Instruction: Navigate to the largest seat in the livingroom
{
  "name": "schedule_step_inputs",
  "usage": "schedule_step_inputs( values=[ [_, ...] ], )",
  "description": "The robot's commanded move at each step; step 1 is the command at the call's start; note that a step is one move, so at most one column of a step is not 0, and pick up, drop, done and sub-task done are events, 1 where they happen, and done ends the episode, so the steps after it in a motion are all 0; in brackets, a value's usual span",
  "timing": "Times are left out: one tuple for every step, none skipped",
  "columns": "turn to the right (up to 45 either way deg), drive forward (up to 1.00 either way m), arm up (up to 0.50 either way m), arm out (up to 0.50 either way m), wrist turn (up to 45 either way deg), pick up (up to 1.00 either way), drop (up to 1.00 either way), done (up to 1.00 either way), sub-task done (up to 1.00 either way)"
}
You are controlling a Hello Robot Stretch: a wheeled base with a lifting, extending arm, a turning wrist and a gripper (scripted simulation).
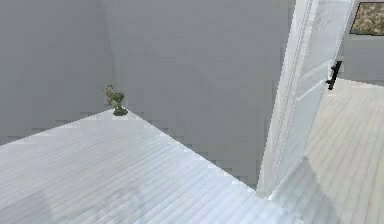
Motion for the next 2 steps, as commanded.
schedule_step_inputs(
  values=[
    [-3.0, 0.0, 0.0, 0.0, 0.0, 0.0, 0.0, 0.0, 0.0],
    [0.0, 0.75, 0.0, 0.0, 0.0, 0.0, 0.0, 0.0, 0.0]
  ],
)
